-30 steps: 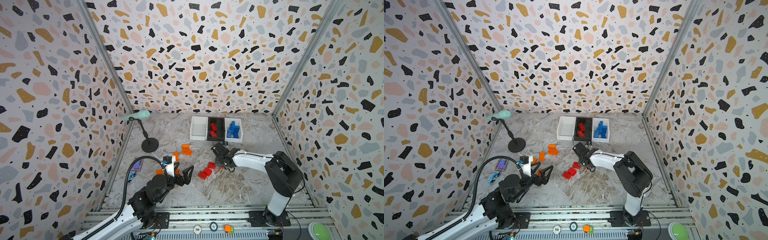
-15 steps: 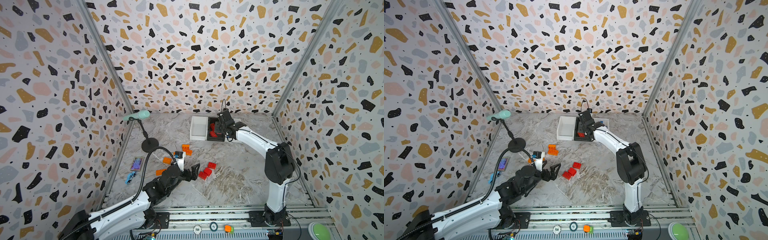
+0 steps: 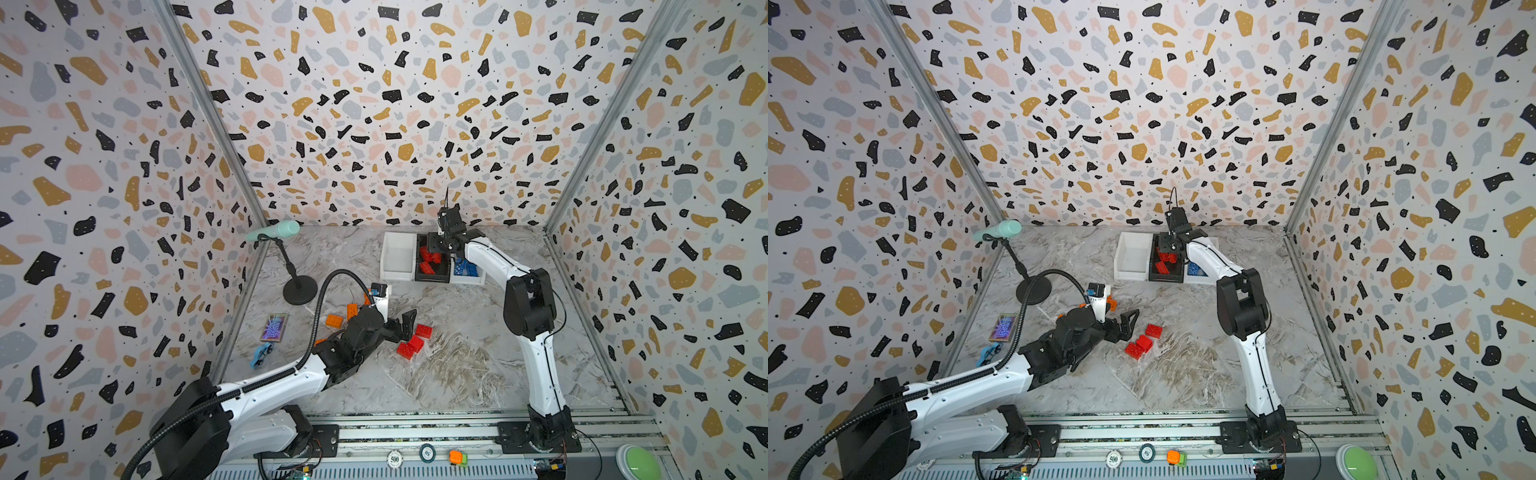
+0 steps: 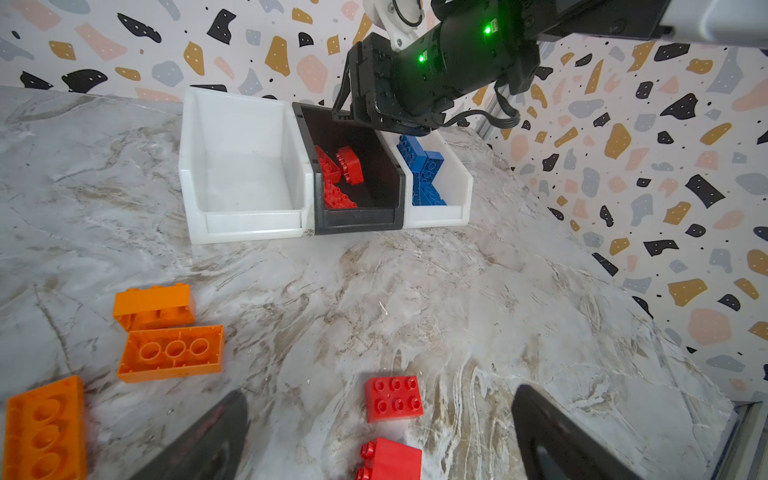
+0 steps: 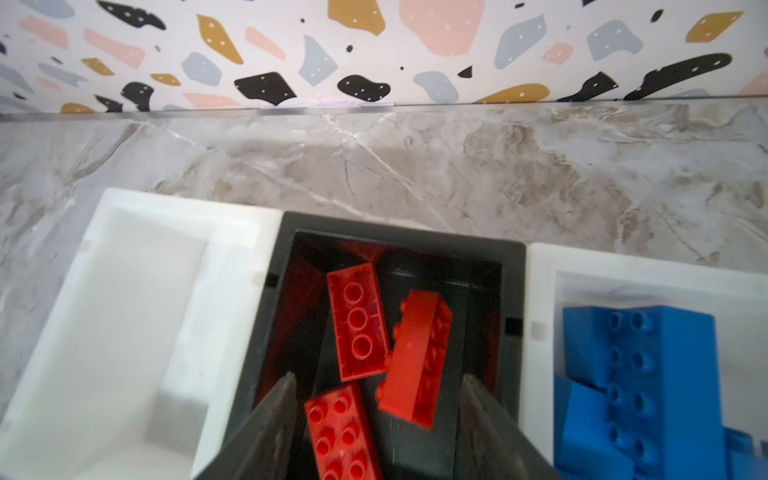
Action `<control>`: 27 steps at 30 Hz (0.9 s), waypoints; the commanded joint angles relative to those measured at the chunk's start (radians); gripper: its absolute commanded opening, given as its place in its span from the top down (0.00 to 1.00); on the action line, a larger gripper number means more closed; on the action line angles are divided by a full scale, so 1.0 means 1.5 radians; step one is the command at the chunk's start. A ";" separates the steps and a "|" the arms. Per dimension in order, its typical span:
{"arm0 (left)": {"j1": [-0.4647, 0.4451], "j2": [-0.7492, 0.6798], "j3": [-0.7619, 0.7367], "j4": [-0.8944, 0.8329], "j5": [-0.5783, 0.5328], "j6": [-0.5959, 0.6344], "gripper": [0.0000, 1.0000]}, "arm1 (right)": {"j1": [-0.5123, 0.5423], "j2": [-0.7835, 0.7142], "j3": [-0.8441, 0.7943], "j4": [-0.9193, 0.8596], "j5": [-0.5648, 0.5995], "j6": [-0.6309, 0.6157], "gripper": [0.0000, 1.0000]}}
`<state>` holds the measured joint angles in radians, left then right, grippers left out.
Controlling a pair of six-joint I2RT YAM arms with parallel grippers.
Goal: Sort the legos into containers by color
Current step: 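Carry the red brick into the black bin and release, then move the right gripper back down to the remaining red bricks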
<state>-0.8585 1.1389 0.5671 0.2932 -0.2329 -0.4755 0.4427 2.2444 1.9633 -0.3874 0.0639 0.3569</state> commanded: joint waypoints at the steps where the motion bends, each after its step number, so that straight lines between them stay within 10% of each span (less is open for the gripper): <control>1: 0.000 -0.040 -0.017 0.012 0.002 -0.012 0.00 | 0.028 -0.131 -0.096 -0.003 -0.018 -0.019 0.36; 11: -0.009 -0.303 -0.130 -0.112 -0.027 -0.074 0.00 | 0.128 -0.351 -0.503 0.060 -0.066 -0.015 0.36; 27: -0.012 -0.452 -0.169 -0.203 -0.069 -0.118 0.00 | 0.203 -0.307 -0.595 0.100 -0.105 -0.017 0.37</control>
<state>-0.8719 0.4759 0.3153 0.0025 -0.3088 -0.6453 0.7277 1.7771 1.0706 -0.2455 -0.0822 0.3454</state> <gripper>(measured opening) 0.993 0.629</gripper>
